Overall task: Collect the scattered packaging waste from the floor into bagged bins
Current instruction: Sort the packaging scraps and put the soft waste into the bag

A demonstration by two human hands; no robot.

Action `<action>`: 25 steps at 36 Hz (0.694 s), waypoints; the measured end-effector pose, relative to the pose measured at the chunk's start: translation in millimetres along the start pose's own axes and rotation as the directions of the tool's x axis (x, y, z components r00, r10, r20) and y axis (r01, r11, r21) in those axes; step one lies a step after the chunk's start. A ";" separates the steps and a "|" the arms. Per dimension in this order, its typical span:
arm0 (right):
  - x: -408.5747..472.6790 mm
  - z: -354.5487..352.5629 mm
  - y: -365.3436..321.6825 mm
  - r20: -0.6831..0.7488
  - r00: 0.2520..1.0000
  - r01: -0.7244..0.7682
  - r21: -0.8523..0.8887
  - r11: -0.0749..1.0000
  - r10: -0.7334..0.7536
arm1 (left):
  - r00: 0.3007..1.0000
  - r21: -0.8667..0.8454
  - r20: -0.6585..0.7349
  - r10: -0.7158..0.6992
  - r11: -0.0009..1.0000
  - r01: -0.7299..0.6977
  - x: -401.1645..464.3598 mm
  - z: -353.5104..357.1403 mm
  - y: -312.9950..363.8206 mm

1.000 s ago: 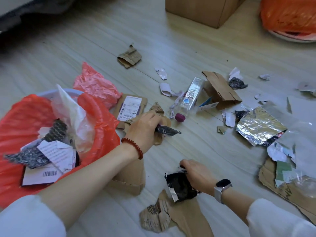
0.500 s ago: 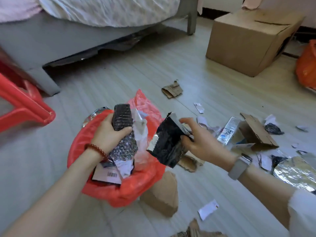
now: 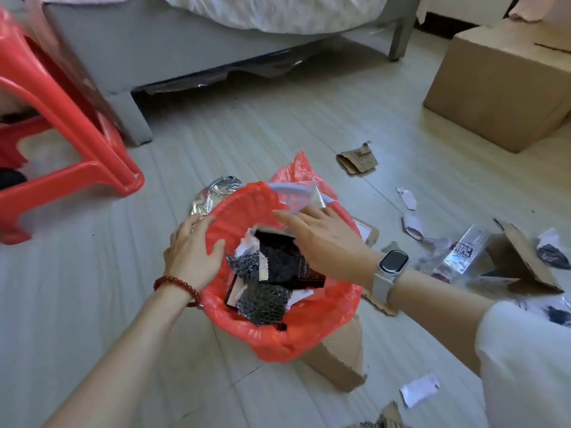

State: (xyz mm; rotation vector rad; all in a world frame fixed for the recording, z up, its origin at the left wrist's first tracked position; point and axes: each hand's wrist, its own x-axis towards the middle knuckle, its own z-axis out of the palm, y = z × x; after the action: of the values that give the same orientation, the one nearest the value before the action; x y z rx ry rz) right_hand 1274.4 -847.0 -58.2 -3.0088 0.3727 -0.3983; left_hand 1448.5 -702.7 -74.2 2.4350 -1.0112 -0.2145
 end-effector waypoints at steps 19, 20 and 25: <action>5.9 52.6 -13.2 0.420 0.852 0.340 0.011 0.940 -0.313 | 0.984 -0.362 -0.135 -0.116 0.930 0.060 -6.2 26.2 -11.9; 10.9 58.5 -13.0 0.504 0.816 0.328 -0.001 0.945 -0.283 | 0.984 -0.372 -0.135 -0.120 0.926 0.062 -6.2 26.4 -11.5; 18.6 97.3 -17.2 0.706 0.685 0.267 -0.010 0.964 -0.182 | 0.986 -0.383 -0.121 -0.113 0.922 0.058 -9.0 25.7 -13.4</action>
State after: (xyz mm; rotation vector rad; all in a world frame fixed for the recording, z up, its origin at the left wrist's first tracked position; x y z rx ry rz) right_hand 1321.6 -830.1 -145.3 -3.0123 -0.0540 0.7901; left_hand 1442.1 -698.1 -103.5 2.1083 -0.7238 -0.2390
